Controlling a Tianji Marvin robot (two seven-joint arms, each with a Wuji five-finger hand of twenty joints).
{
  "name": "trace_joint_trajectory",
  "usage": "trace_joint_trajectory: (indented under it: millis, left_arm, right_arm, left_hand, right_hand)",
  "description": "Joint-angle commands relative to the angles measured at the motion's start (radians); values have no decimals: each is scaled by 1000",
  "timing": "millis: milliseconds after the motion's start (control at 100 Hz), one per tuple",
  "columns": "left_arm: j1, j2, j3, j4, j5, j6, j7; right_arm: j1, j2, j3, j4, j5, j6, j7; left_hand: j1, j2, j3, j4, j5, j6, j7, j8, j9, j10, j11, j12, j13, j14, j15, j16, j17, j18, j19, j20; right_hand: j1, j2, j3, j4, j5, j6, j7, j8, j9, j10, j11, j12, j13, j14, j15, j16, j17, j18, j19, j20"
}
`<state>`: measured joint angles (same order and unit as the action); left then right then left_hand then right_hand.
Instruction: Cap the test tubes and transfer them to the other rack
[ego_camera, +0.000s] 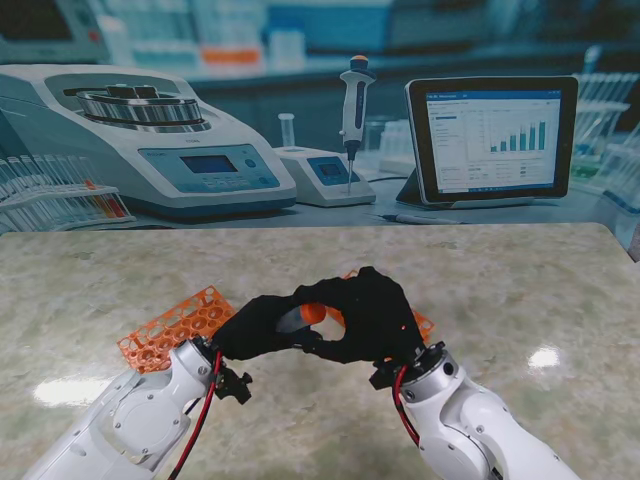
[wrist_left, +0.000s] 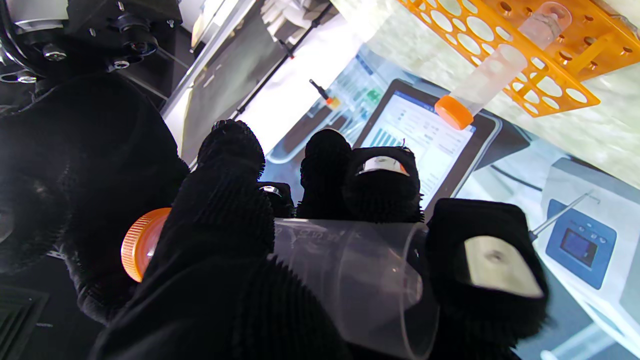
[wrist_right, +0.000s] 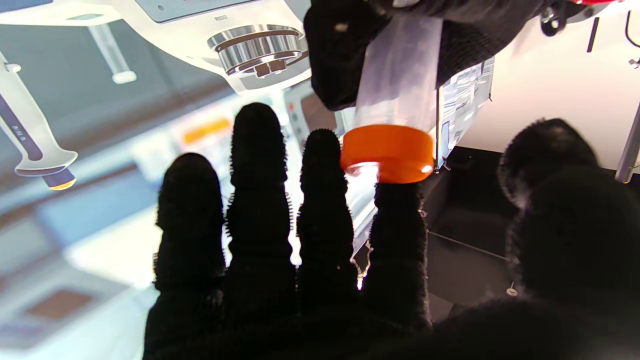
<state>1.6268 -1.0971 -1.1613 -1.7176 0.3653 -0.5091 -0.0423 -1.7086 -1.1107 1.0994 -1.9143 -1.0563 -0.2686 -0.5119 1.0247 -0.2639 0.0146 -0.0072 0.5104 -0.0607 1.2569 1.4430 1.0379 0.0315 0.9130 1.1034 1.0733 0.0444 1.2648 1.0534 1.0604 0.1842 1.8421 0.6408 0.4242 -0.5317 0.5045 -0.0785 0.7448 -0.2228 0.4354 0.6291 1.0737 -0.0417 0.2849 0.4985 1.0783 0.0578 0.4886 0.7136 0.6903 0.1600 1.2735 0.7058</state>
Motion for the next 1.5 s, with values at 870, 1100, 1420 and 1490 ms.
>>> trace_joint_trajectory:
  millis: [870, 1100, 1420, 1490]
  left_arm:
    - [22, -2, -4, -23, 14, -36, 14]
    - [26, -2, -5, -25, 16, -44, 16]
    - [27, -1, -2, -24, 17, -60, 17]
    - [28, -2, -2, -25, 17, -63, 18]
  right_arm:
    - [42, 5, -31, 54, 82, -71, 153]
    - [60, 6, -34, 70, 119, -106, 196]
    - [88, 10, -44, 84, 161, -148, 268]
    - [94, 11, -45, 88, 163, -153, 277]
  left_hand:
    - [32, 45, 13, -1, 22, -52, 25, 28, 10, -28, -7, -5, 35, -9, 39, 19, 24, -105, 139, -14]
    - [32, 46, 14, -1, 22, -52, 25, 28, 9, -28, -7, -5, 34, -8, 38, 19, 24, -105, 139, -14]
    - [31, 47, 13, -1, 20, -54, 25, 28, 8, -28, -8, -5, 32, -6, 36, 19, 24, -105, 139, -14]
    - [31, 47, 13, -1, 20, -54, 25, 28, 8, -28, -8, -5, 32, -6, 36, 19, 24, -105, 139, -14]
  right_hand:
    - [448, -138, 350, -59, 24, -14, 407, -117, 116, 11, 82, 217, 147, -66, 59, 31, 201, -70, -49, -119]
    - [501, -135, 474, -66, 95, 8, 283, 7, 126, 5, 102, 235, 157, -66, 81, 47, 224, -93, -69, -132]
    - [483, -109, 635, -57, 168, 8, 255, 154, 141, 2, 200, 315, 208, -74, 167, 137, 275, -100, -33, -104]
    - [466, -95, 668, -42, 186, -3, 261, 194, 153, -8, 227, 335, 217, -77, 205, 170, 291, -102, -15, -82]
